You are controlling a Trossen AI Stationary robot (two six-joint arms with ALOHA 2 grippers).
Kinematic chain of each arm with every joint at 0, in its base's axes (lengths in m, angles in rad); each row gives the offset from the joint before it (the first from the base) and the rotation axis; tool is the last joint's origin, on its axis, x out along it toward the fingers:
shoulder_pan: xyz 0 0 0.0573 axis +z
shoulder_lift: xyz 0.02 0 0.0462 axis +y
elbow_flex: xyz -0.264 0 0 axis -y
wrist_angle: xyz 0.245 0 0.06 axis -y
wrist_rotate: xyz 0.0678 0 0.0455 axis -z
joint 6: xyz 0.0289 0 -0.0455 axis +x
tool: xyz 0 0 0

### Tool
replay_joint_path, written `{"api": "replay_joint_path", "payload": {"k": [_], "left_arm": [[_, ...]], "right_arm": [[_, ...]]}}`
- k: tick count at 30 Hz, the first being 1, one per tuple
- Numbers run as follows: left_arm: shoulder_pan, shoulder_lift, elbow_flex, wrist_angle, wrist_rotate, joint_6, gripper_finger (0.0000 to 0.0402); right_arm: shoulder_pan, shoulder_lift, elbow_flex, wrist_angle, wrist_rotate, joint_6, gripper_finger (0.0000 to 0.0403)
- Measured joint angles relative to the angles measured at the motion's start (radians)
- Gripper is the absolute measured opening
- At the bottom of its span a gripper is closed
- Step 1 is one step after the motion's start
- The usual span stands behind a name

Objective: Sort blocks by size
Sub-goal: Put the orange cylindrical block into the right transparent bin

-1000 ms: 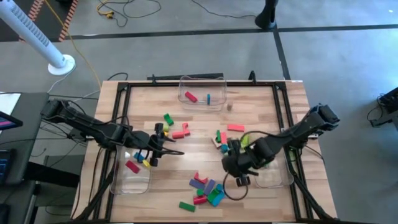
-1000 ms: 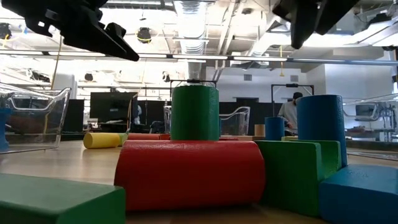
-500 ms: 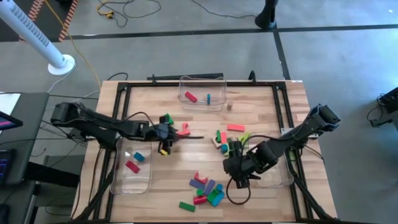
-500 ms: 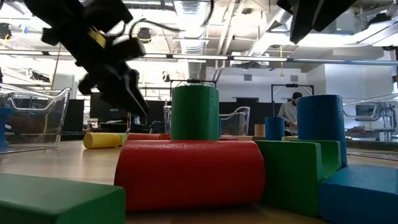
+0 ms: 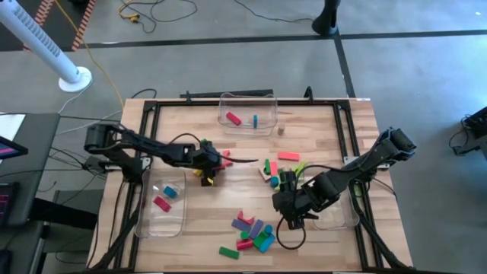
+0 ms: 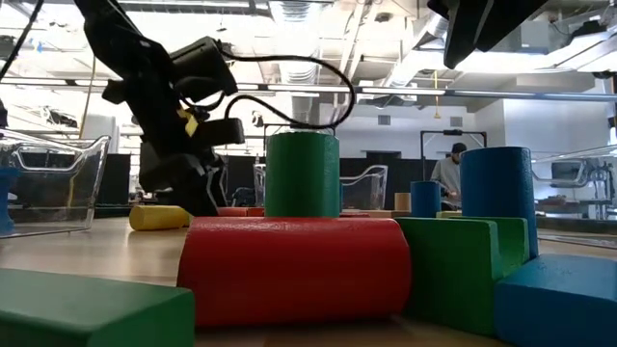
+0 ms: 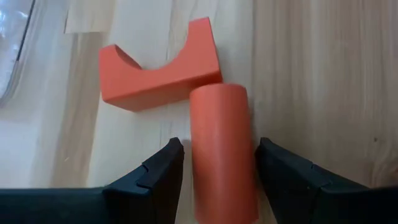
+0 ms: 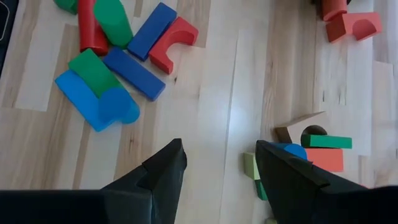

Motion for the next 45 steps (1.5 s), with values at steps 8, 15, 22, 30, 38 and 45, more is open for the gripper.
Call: {"api": "replay_joint_path", "payload": {"k": [8,15,22,30,38,45], "left_arm": [[0.006,0.031,0.008,-0.003,0.042,0.009,0.0153],[0.006,0.033,0.008,0.011,0.064,0.031,0.0123],[-0.009,0.038,0.062,-0.033,0.075,0.061,0.0123],[-0.049,-0.035,0.117,-0.015,0.192,0.080,0.0123],[-0.116,-0.214,0.121,0.080,0.404,0.098,0.0123],[-0.161,-0.263,0.121,0.114,0.496,0.092,0.0123]], "right_arm": [[0.000,0.000,0.000,0.005,0.020,0.000,0.0226],[0.000,0.000,0.000,0.005,0.035,0.000,0.0226],[0.002,0.000,0.000,0.003,0.071,0.000,0.0226],[0.002,0.000,-0.001,0.065,0.106,-0.042,0.0226],[0.002,0.000,-0.001,0.235,0.107,-0.215,0.0226],[-0.017,0.040,-0.001,0.464,0.108,-0.452,0.0226]]}}
